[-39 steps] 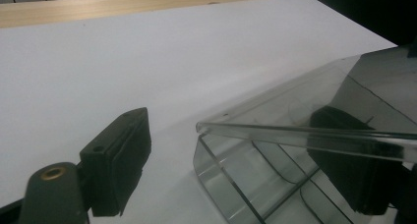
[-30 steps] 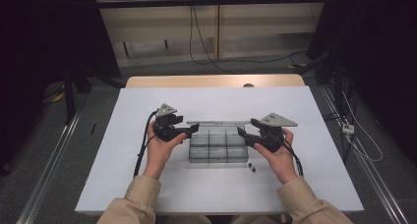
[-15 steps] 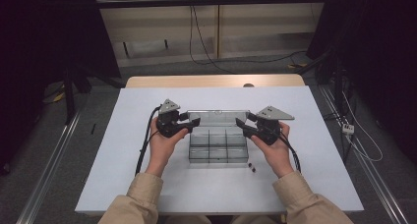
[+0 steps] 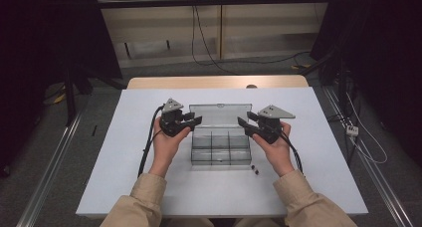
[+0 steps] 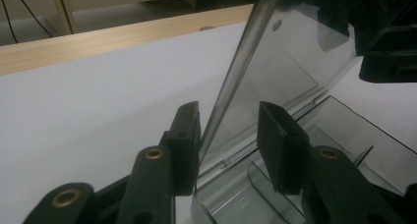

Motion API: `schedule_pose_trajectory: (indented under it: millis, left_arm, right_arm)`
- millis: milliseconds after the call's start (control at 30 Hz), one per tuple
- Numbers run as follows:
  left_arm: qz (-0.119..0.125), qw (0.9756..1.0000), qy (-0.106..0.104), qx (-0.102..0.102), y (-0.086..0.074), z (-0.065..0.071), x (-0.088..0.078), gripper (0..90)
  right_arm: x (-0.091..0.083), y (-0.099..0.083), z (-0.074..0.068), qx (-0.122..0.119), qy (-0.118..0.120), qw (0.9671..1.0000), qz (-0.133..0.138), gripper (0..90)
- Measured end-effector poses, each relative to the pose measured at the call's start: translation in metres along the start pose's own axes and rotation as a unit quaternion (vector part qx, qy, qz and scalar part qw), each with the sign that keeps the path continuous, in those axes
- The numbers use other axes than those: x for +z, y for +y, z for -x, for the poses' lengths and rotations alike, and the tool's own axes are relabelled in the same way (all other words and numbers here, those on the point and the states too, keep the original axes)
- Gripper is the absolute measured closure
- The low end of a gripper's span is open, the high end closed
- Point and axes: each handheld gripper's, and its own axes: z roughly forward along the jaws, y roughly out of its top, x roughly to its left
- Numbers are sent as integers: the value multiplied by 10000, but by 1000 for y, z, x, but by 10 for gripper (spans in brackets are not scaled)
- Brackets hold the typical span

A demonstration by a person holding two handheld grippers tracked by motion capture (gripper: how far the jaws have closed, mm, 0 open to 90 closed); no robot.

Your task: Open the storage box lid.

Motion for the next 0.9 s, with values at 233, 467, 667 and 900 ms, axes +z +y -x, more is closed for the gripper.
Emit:
schedule_pose_trajectory:
  millis: [233, 467, 667, 900]
  left_arm:
    - [18, 10000, 43, -40, 1, -2, 3, 621]
    - [60, 9999, 63, -147, 2, -5, 8, 626]
    - [47, 9998, 74, -176, 2, -7, 12, 629]
    - [37, 9997, 88, -209, 4, -10, 16, 629]
  right_arm:
    - [6, -1, 2, -31, -38, 10000, 0, 557]
    - [11, 0, 5, 17, -60, 10000, -8, 560]
    - [15, 1, 7, 4, -79, 10000, -4, 563]
    - [20, 2, 10, 29, -82, 10000, -39, 565]
